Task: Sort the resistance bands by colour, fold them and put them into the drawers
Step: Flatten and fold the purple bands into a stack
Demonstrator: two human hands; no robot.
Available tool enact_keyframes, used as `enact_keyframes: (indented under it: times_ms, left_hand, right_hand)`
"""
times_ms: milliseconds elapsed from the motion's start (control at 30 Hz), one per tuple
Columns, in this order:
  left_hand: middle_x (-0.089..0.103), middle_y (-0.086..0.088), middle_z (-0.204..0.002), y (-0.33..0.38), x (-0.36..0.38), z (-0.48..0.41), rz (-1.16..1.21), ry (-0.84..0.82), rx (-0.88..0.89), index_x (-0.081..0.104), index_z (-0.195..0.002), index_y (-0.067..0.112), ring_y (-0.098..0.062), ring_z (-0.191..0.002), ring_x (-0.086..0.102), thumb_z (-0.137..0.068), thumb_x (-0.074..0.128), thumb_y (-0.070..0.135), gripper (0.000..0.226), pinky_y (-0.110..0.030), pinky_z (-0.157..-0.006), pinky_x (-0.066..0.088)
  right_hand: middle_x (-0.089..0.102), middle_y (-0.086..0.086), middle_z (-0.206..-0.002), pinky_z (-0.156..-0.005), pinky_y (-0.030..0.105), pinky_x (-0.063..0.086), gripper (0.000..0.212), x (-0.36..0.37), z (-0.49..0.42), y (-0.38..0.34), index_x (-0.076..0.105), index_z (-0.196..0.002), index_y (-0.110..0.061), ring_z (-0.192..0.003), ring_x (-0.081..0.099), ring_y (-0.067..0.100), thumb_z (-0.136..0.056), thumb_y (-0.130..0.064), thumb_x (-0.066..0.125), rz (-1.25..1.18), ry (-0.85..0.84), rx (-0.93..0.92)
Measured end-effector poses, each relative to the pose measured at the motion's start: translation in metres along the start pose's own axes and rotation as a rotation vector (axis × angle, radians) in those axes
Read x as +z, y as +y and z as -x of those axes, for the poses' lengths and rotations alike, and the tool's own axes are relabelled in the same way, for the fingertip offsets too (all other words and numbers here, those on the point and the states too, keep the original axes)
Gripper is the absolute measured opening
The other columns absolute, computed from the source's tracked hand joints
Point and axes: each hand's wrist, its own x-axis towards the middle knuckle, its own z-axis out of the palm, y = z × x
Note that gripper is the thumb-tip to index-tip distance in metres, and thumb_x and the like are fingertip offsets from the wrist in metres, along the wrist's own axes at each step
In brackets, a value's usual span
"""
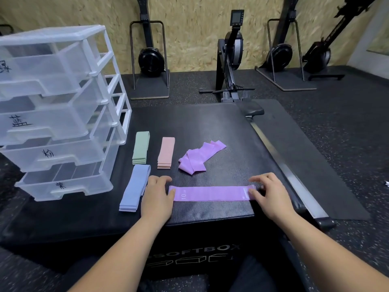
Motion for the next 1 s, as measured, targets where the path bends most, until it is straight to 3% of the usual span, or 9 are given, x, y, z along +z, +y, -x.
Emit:
enact_keyframes:
  times_ms: [100,200,400,733,867,1000]
  left_hand:
    - [0.047,0.015,-0.138,-0.008,-0.005,0.0,-0.013,-0.111,0.169,0.058,-0.139,0.033,-0.017,-0.117,0.052,-0.095,0.073,0.039,0.047,-0.04,-0.099,0.05]
    - [0.05,0.017,-0.142,-0.012,-0.01,0.0,-0.105,-0.229,0.296,0.055,-0.143,0.037,-0.018,-0.123,0.044,-0.09,0.077,0.047,0.059,-0.04,-0.105,0.047]
    - [0.055,0.017,-0.136,-0.012,-0.014,-0.004,-0.096,-0.24,0.3,0.061,-0.137,0.035,-0.016,-0.122,0.042,-0.094,0.077,0.037,0.046,-0.038,-0.107,0.044]
    - [0.053,0.019,-0.133,-0.015,-0.013,-0.006,-0.129,-0.248,0.32,0.067,-0.132,0.033,-0.014,-0.119,0.042,-0.094,0.074,0.041,0.039,-0.036,-0.108,0.044]
    - [0.054,0.019,-0.131,-0.013,-0.013,-0.014,-0.123,-0.181,0.331,0.069,-0.126,0.036,-0.016,-0.124,0.043,-0.088,0.075,0.053,0.042,-0.036,-0.109,0.042]
    - [0.056,0.013,-0.135,0.002,-0.013,-0.031,-0.144,-0.149,0.332,0.068,-0.129,0.033,-0.019,-0.129,0.044,-0.089,0.075,0.047,0.043,-0.041,-0.112,0.041]
  right_hand:
    - [0.058,-0.019,-0.126,-0.098,0.028,0.039,0.039,-0.004,0.002,0.01,0.072,-0.119,-0.038,-0.113,0.054,0.011,-0.084,-0.029,0.085,-0.006,-0.109,-0.116]
    - [0.059,-0.023,-0.133,-0.101,0.028,0.036,0.045,-0.007,0.005,0.015,0.071,-0.124,-0.04,-0.115,0.05,0.013,-0.081,-0.033,0.085,0.012,-0.164,-0.132]
    - [0.064,-0.029,-0.123,-0.1,0.025,0.037,0.04,-0.003,0.009,0.013,0.075,-0.115,-0.038,-0.111,0.051,0.014,-0.08,-0.02,0.084,0.03,-0.132,-0.139]
    - [0.062,-0.024,-0.122,-0.1,0.031,0.043,0.033,-0.003,0.007,0.014,0.075,-0.108,-0.042,-0.11,0.052,0.015,-0.081,-0.024,0.084,0.038,-0.15,-0.14]
    - [0.06,-0.016,-0.121,-0.097,0.029,0.041,0.028,0.001,-0.004,-0.004,0.077,-0.11,-0.038,-0.111,0.051,0.016,-0.083,-0.031,0.083,-0.007,-0.045,-0.065]
    - [0.058,-0.017,-0.117,-0.092,0.028,0.041,0.024,0.013,-0.026,-0.041,0.074,-0.11,-0.037,-0.11,0.047,0.013,-0.087,-0.035,0.08,0.009,-0.021,-0.099]
